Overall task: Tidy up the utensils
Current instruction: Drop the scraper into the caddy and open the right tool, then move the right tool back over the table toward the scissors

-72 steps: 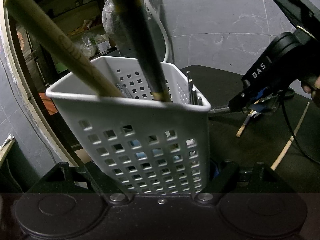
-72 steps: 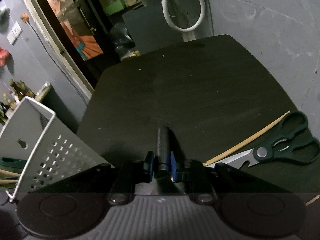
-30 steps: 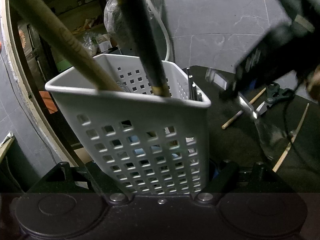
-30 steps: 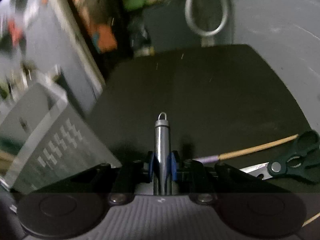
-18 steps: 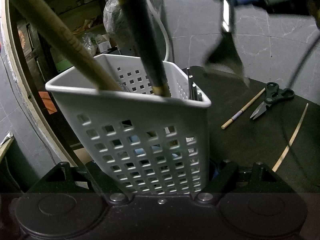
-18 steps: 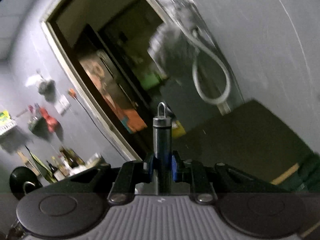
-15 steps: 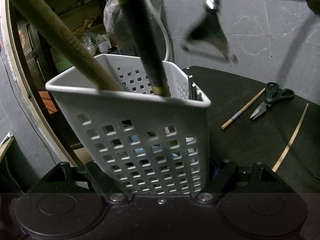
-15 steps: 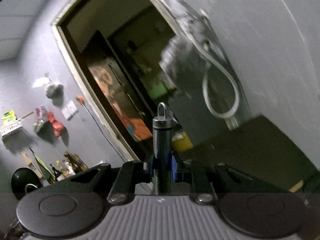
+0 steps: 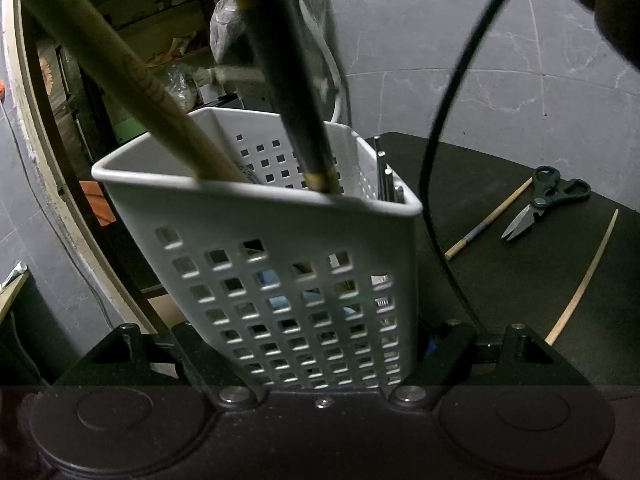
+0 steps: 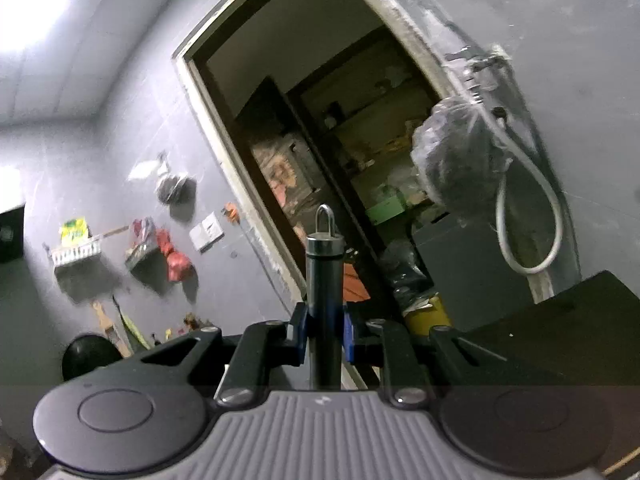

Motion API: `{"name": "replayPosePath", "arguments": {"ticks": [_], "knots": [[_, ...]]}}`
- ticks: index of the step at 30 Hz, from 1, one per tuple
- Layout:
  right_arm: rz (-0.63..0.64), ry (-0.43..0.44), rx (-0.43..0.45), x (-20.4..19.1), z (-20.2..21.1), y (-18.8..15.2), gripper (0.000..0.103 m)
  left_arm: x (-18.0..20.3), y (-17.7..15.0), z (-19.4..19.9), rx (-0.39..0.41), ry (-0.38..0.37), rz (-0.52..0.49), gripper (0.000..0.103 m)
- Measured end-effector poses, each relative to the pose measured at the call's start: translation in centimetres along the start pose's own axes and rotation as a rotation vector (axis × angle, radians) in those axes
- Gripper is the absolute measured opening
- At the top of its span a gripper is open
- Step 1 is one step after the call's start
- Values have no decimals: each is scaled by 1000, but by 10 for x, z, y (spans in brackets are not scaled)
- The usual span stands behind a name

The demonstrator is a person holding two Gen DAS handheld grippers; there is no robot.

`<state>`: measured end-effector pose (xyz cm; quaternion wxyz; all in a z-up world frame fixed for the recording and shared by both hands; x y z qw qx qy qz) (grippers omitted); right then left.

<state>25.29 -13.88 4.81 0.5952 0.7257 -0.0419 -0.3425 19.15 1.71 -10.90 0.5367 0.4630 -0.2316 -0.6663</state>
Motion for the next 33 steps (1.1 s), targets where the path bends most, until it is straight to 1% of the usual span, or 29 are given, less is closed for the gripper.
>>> {"name": "replayPosePath", "arguments": {"ticks": [2,4,10,13,14,15,16,17,18,19,20,21,22,23,24,27,30,33], "knots": [[44,-15,-31,-4,-7,-9,20,0,0,0,0,0,0,83],[59,-24,-59,-7,-13,-20,20,0,0,0,0,0,0,83],[107,-20,-133,-17,-22,-53,20,0,0,0,0,-1,-1,83],[131,-18,-173,-22,-22,-64,23,0,0,1,0,-2,-1,83],[135,-13,-187,-24,-21,-68,26,0,0,1,0,-1,-2,83],[139,-9,-199,-25,-20,-70,37,1,0,0,0,-2,-2,83],[143,-5,-206,-27,-18,-71,44,1,0,0,0,-2,-1,83],[145,-5,-210,-28,-16,-71,58,1,0,1,0,-2,-2,83],[145,-9,-210,-29,-12,-71,68,0,0,1,1,-3,-2,83],[145,-12,-204,-30,-7,-71,71,0,0,1,1,-3,-3,83],[144,-20,-197,-30,-2,-69,77,0,0,1,1,-5,-4,83],[144,-39,-186,-29,6,-67,86,0,0,1,1,-5,-4,83],[145,-59,-174,-28,13,-63,91,0,0,0,1,-5,-4,83],[147,-87,-159,-26,21,-60,99,0,0,0,0,-6,-4,83],[147,-119,-147,-23,32,-59,102,0,1,0,1,-8,-6,83],[125,-211,-158,-11,59,-60,103,-1,1,0,0,-9,-8,83],[77,-327,-197,6,89,-71,103,-2,1,0,-1,-10,-12,83],[13,-449,-260,27,118,-92,103,-2,1,0,-5,-9,-12,83]]}}
Point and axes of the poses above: each gripper's, at about its wrist camera, not at the fingertips, and z roughly against the way its jaws point, x to its right, y to its top, the point moved 5 cm from there along -z, roughly the way its jaws point, and after that the axes turned 12 degrees about y, right-handed, at the moved point
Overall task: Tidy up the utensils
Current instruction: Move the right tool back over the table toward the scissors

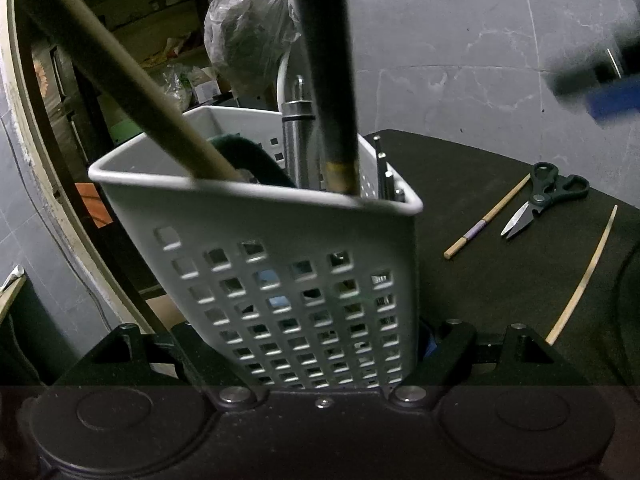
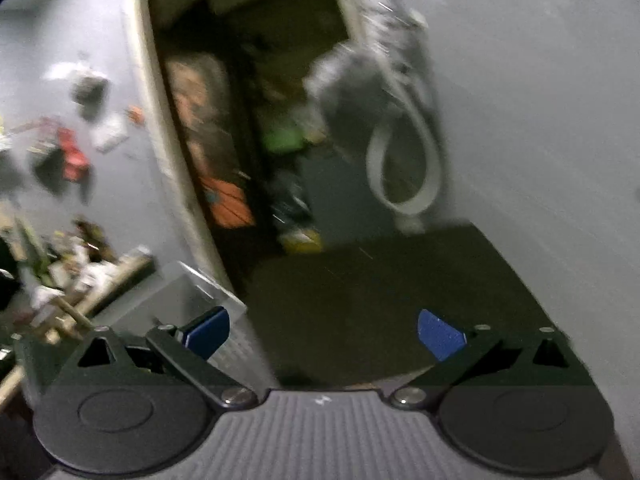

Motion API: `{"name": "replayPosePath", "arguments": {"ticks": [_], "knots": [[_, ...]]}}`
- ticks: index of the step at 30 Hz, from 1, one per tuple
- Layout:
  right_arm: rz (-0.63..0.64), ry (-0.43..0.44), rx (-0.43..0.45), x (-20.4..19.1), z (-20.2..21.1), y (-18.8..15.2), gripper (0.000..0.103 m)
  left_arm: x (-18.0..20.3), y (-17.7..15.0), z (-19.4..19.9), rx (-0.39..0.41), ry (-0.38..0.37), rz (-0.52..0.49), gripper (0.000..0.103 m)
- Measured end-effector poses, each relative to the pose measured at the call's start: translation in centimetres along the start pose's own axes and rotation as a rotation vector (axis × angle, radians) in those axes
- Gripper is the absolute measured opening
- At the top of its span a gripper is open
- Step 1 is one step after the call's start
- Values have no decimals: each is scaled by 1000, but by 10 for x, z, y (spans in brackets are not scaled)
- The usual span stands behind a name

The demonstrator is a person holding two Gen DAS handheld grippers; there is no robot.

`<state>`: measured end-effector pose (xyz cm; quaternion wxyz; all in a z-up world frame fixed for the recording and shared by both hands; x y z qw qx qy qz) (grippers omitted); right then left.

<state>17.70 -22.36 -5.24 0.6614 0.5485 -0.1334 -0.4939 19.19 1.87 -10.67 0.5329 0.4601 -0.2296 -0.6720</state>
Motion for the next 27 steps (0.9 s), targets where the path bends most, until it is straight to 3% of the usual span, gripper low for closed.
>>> {"name": "replayPosePath", "arguments": {"ticks": [3,10,17,27], "knots": [[-86,-113,-83,29,9,-27,103,0,1,0,-2,3,0,83],[-222,-190,-144,65,20,-59,103,3,4,-2,-22,14,7,83],[-164,-178,-150,79,4,-50,103,8,5,0,-43,43,25,83],[-120,-193,-142,123,-55,-22,102,20,1,16,-79,113,47,83]]}}
Point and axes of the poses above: each gripper's, at about its wrist camera, not at the fingertips, and z roughly against the way its jaws point, x to its right, y to its top, the point moved 5 cm from there along -z, roughly the way its jaws point, and after that the axes turned 12 degrees about y, right-handed, at the moved point
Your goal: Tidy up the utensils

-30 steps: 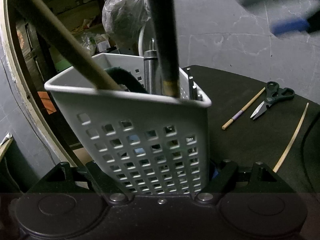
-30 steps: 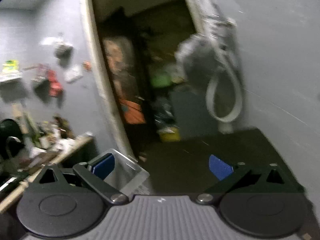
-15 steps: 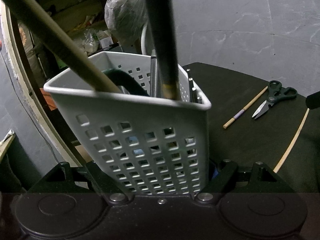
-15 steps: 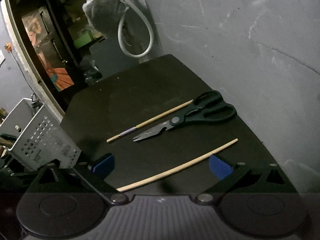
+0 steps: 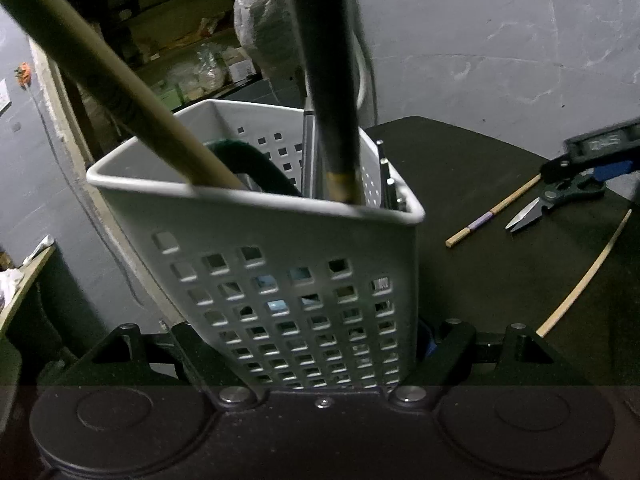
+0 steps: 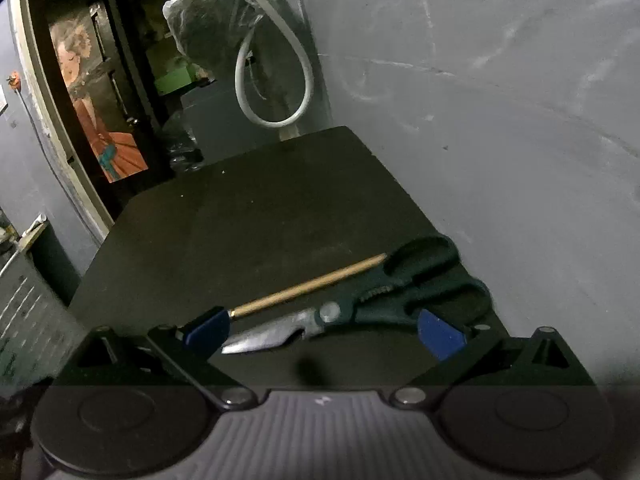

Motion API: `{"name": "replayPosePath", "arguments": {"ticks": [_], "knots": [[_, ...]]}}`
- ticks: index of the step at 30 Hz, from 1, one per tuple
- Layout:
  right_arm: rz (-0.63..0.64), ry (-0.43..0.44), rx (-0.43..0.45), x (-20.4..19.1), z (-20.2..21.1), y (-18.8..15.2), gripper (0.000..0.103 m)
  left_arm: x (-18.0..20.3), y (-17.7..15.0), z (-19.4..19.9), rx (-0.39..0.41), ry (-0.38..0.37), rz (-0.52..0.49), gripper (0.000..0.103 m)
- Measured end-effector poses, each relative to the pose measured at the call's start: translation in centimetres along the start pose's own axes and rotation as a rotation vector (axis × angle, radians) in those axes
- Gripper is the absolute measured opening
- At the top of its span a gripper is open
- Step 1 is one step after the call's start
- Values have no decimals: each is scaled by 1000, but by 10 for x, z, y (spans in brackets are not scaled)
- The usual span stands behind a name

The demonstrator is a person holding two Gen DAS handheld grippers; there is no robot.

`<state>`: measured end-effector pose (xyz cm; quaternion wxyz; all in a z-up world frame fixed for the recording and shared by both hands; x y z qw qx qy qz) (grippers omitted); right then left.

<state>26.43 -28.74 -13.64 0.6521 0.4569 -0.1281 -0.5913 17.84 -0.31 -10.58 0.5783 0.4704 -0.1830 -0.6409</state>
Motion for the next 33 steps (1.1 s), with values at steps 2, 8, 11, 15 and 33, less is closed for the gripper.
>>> {"name": "replayPosePath", "arguments": {"ticks": [2,8,11,15,33], "knots": [[-8,-98,-37,6,-14,6,102,0,-2,3,-11,11,12,83],[-73,-196,-110,17,-39,8,92,-6,-7,9,-33,7,30,83],[-57,-200,-107,14,-46,6,93,-10,-8,9,-25,-14,10,83],[-10,-163,-134,-1,-43,-1,92,-16,-6,6,-18,-47,-5,83],[542,283,-340,-111,-30,-60,91,-29,-16,3,36,-116,-46,83]]}}
Point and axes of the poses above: each gripper's, at about its wrist camera, not at the fingertips, and z roughly against the way its jaws point, x to its right, y to its top, the point moved 5 cm from there along -z, roughly the way its jaws point, and after that the axes turned 12 degrees about y, right-handed, at the moved point
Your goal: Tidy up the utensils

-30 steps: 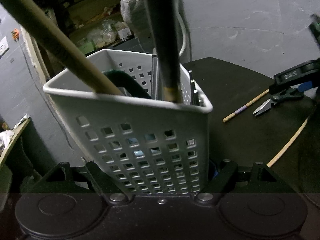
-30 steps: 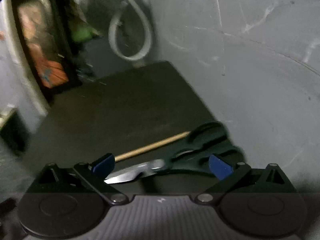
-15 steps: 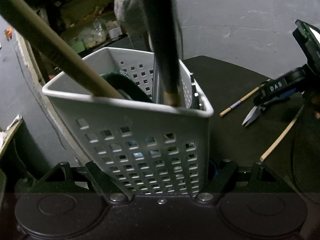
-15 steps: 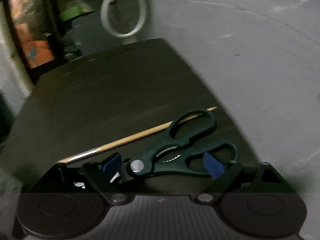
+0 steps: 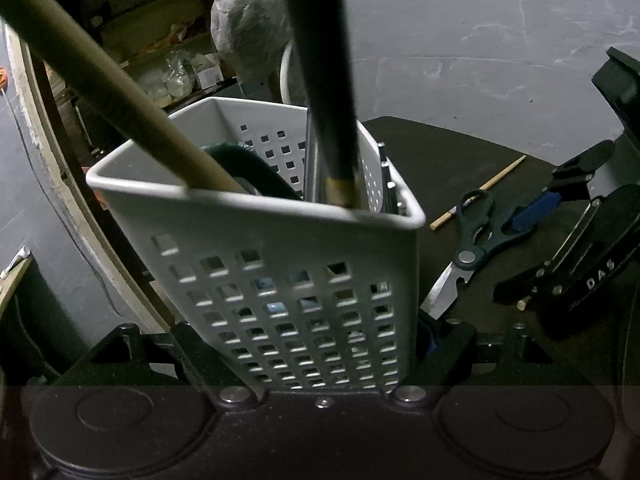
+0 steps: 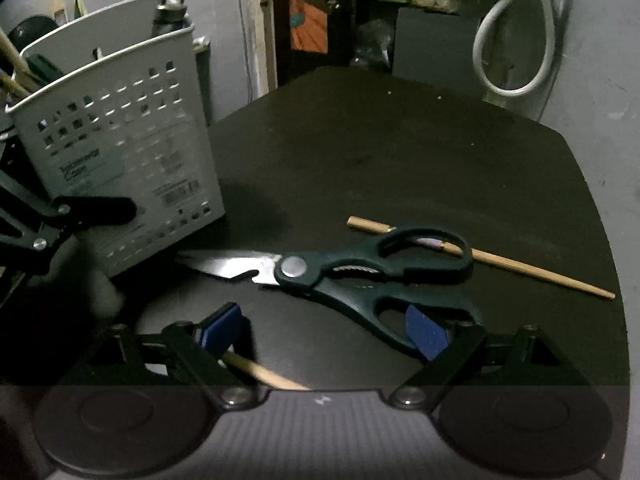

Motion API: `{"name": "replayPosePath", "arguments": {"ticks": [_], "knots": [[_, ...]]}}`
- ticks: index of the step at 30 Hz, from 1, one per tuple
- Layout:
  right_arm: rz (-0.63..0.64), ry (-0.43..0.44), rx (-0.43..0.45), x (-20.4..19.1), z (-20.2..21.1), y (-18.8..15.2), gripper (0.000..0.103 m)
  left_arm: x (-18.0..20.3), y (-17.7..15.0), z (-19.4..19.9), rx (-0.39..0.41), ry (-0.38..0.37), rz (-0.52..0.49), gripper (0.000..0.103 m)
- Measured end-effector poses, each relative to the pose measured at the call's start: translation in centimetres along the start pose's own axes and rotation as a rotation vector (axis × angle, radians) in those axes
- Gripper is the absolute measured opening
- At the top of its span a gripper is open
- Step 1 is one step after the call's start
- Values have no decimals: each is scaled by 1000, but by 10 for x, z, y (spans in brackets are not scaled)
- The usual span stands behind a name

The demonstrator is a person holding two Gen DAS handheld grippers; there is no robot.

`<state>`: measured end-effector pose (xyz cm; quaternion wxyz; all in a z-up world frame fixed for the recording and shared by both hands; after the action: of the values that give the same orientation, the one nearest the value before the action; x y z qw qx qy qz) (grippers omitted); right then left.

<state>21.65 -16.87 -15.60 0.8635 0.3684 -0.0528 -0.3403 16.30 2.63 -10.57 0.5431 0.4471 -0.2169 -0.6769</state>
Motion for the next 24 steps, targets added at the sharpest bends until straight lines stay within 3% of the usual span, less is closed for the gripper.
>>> {"name": "replayPosePath", "arguments": {"ticks": [4,7,10,13,20,24], "knots": [[-132,24,2,10,7,5,92,-2,-2,0,8,-6,6,84],[-198,-5,-1,19,14,4,92,-1,-3,1,14,-8,6,83],[-285,46,24,15,28,-2,92,-2,-4,1,18,-13,7,83],[-286,27,61,11,45,-11,92,-2,-4,1,19,-19,7,83],[-239,-13,-13,14,54,-38,92,-1,-6,-1,16,-28,-13,84],[-230,-46,42,23,75,-47,93,-1,-6,-1,11,-26,-12,84]]}}
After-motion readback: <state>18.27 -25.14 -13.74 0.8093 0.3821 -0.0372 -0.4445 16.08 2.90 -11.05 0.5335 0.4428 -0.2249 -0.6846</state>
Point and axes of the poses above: each gripper's, at about its wrist camera, not at the fingertips, and z roughly against the way its jaws point, x to its right, y to its top, the point moved 5 cm from there along -z, roughly the way its jaws point, and after that the axes turned 12 degrees about y, right-handed, at the moved point
